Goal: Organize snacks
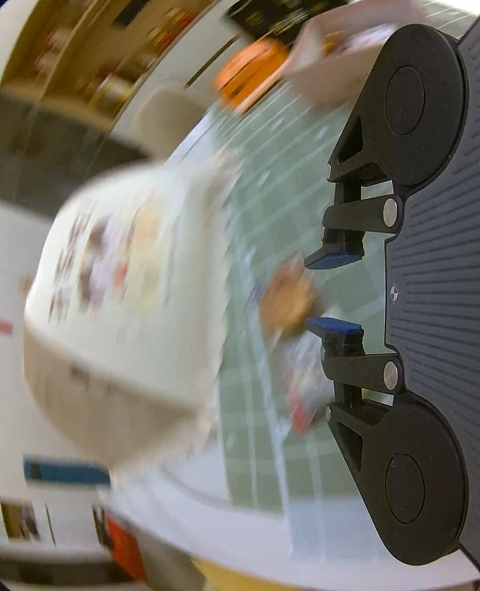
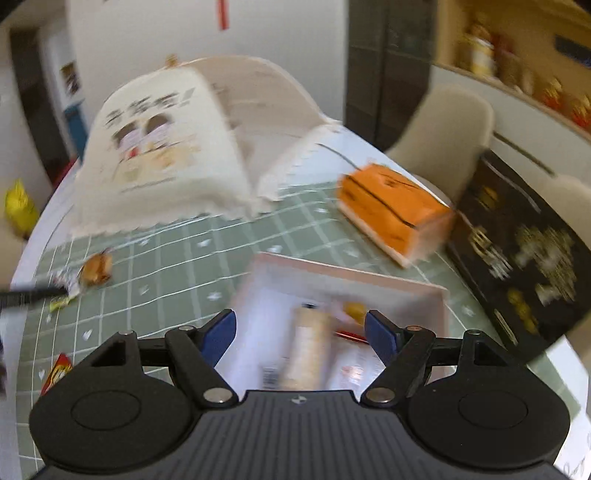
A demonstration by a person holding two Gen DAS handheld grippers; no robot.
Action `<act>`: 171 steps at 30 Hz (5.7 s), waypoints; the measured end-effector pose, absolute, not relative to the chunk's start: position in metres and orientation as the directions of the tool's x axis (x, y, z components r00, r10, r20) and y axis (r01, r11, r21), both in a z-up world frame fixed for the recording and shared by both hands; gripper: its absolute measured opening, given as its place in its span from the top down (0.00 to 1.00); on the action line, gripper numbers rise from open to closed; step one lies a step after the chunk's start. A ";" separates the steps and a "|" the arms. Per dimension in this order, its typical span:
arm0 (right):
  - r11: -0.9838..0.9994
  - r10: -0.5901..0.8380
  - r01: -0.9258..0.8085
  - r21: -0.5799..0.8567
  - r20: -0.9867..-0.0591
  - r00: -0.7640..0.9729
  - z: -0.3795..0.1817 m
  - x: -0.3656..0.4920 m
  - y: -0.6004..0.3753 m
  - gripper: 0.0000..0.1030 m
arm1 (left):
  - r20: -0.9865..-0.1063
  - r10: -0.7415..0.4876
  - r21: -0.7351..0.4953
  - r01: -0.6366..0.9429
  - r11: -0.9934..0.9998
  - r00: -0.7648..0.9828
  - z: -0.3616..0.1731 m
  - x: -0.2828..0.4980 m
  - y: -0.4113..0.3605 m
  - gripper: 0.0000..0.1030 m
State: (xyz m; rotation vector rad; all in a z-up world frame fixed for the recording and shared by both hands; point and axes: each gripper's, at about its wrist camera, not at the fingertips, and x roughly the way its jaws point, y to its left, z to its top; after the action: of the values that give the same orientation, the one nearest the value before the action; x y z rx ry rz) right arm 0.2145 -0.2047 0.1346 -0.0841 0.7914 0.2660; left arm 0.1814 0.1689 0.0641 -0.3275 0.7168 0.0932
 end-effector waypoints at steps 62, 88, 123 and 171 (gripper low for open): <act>0.854 0.381 -0.484 0.191 -0.862 0.333 0.053 0.069 -0.139 0.41 | -0.802 -0.182 -0.109 0.160 0.981 0.570 0.033 0.164 0.052 0.55; 0.831 0.370 -0.540 0.133 -0.858 0.357 0.040 0.109 -0.090 0.47 | -0.771 -0.160 -0.108 0.120 0.987 0.617 0.041 0.075 0.069 0.63; 0.879 0.295 -0.476 0.024 -0.812 0.504 0.053 0.000 -0.182 0.34 | -0.801 -0.125 -0.078 0.105 0.991 0.586 0.029 0.075 0.035 0.40; 0.970 0.243 -0.176 0.169 -0.733 0.635 0.114 0.025 -0.303 0.65 | -0.552 -0.460 -0.502 0.163 0.849 0.696 0.107 0.120 -0.040 0.45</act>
State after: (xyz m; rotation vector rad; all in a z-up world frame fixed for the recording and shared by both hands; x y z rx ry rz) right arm 0.0252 -0.3033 0.1145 0.0846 0.8499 0.2400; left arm 0.1198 -0.0395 0.1068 -0.4402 0.7232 -0.3602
